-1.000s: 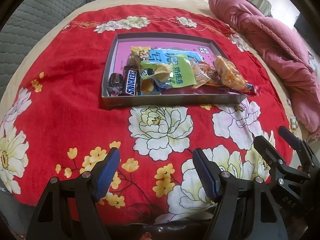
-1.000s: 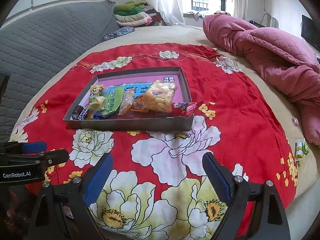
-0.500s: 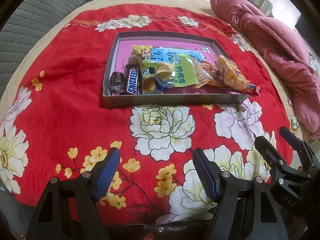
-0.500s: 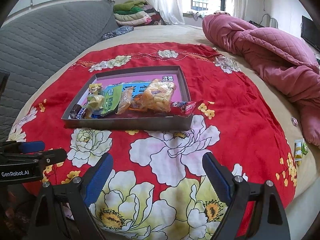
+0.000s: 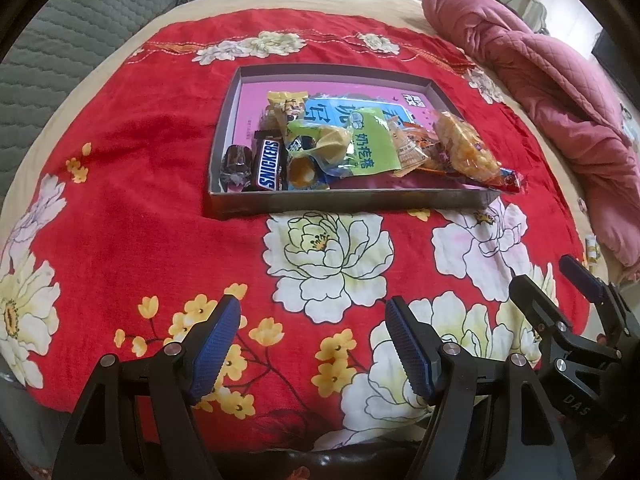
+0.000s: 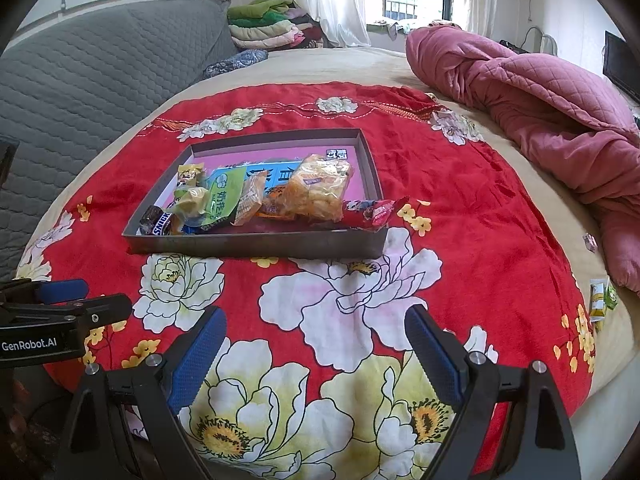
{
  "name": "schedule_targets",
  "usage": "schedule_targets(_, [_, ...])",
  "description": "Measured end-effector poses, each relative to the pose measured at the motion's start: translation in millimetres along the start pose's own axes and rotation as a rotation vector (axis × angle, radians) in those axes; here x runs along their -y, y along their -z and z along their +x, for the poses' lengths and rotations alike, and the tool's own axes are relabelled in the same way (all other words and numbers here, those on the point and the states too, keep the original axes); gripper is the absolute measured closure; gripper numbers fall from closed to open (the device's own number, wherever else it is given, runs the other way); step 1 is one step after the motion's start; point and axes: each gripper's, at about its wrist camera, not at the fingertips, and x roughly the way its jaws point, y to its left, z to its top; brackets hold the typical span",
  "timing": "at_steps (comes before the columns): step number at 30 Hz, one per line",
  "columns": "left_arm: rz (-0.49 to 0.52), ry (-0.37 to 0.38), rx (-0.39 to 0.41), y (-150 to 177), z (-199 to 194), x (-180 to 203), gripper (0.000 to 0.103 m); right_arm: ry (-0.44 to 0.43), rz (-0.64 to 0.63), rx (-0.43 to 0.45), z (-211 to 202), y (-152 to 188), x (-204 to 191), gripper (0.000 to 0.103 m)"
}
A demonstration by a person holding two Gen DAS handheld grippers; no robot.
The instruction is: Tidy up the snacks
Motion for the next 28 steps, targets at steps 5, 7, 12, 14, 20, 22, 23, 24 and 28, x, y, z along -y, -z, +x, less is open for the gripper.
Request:
schedule_targets(5, [0.006, -0.019, -0.002, 0.7, 2.1, 1.7, 0.027, 0.0, -0.001, 0.0, 0.2, -0.1, -0.3, 0.013])
schedule_targets(7, [0.01, -0.028, -0.007, 1.1, 3.9, 2.1, 0.027, -0.002, -0.001, -0.003, 1.9, 0.9, -0.5, 0.013])
schedule_targets(12, [0.014, -0.028, -0.02, 2.7, 8.1, 2.5, 0.027, -0.006, 0.001, -0.005, 4.8, 2.9, -0.4, 0.013])
schedule_targets(14, [0.012, -0.028, -0.025, 3.0, 10.2, 2.4, 0.027, -0.008, 0.001, -0.007, 5.7, 2.8, -0.6, 0.013])
schedule_targets(20, [-0.004, -0.015, -0.036, 3.4, 16.9, -0.9, 0.027, -0.012, 0.005, -0.012, 10.2, 3.7, -1.2, 0.013])
schedule_targets(22, [-0.009, -0.011, -0.027, 2.9, 18.2, -2.4, 0.027, -0.015, 0.01, -0.014, 11.0, 2.5, -0.5, 0.013])
schedule_targets(23, [-0.015, -0.01, -0.022, 2.1, 19.6, -4.4, 0.027, -0.017, 0.018, -0.014, 12.2, 2.4, 1.1, 0.013])
schedule_targets(24, [-0.025, -0.008, -0.019, 1.1, 20.5, -6.7, 0.027, -0.018, 0.028, -0.013, 12.9, 1.4, 3.5, 0.013])
schedule_targets(28, [-0.091, -0.019, -0.001, -10.6, 25.3, -32.1, 0.027, -0.004, 0.109, 0.01, 19.4, -8.4, 29.1, 0.012])
